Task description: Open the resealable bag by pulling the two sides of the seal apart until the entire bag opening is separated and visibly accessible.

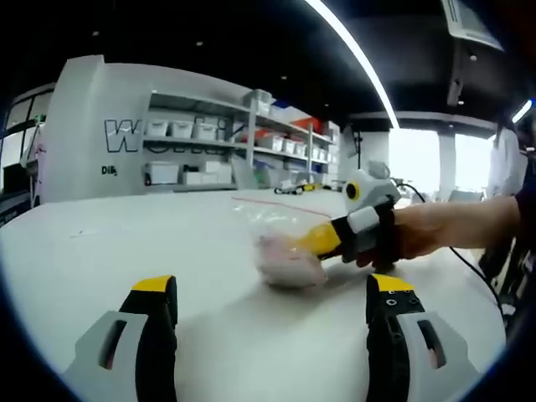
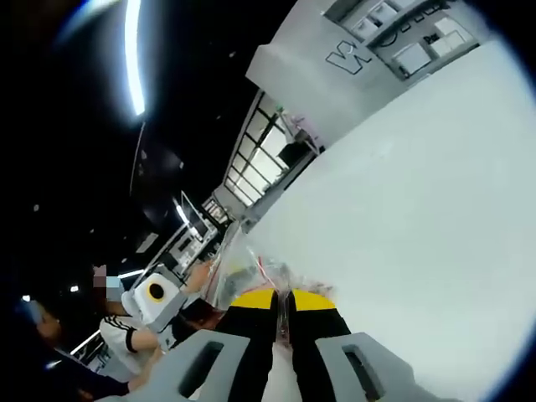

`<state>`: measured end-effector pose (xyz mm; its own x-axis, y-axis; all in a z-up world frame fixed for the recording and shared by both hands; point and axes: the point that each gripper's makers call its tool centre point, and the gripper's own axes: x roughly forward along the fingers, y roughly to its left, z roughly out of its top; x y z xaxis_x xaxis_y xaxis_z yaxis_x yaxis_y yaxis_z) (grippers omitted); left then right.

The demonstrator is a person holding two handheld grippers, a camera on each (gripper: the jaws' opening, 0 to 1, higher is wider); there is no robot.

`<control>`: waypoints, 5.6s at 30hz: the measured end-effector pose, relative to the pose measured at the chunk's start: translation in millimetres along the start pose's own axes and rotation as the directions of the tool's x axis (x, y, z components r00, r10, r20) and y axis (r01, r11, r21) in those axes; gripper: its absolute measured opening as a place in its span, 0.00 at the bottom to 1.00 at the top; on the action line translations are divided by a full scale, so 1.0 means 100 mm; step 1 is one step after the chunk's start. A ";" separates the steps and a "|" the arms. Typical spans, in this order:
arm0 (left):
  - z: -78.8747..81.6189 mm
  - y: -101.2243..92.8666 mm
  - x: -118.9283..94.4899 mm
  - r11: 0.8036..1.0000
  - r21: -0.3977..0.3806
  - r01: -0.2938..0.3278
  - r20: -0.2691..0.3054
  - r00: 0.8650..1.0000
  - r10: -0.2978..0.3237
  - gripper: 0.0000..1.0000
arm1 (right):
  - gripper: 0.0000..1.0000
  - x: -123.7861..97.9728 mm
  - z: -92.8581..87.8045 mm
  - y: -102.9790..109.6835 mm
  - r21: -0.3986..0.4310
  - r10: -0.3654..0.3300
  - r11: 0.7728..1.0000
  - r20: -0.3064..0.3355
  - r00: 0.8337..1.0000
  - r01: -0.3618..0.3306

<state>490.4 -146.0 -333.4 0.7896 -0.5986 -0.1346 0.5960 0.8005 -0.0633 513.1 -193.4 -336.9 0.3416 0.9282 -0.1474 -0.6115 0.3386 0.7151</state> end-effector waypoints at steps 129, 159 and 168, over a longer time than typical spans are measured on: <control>-0.05 -0.28 0.11 0.991 0.074 0.112 -0.036 0.993 -0.109 0.48 | 0.00 -0.01 -0.29 0.26 0.114 0.048 0.992 -0.029 0.998 -0.044; -0.07 -0.35 0.10 0.984 0.098 0.149 -0.048 0.988 -0.145 0.37 | 0.01 -0.01 -0.32 0.27 0.134 0.061 0.989 -0.036 0.998 -0.055; -0.06 -0.35 0.10 0.981 0.116 0.157 -0.048 0.987 -0.152 0.34 | 0.01 -0.05 -0.33 0.28 0.160 0.065 0.985 -0.029 0.997 -0.059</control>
<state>476.3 -180.1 -338.7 0.6819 -0.7111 -0.1710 0.7252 0.6878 0.0319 471.1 -183.5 -338.6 0.2803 0.9523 -0.1205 -0.5085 0.2537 0.8228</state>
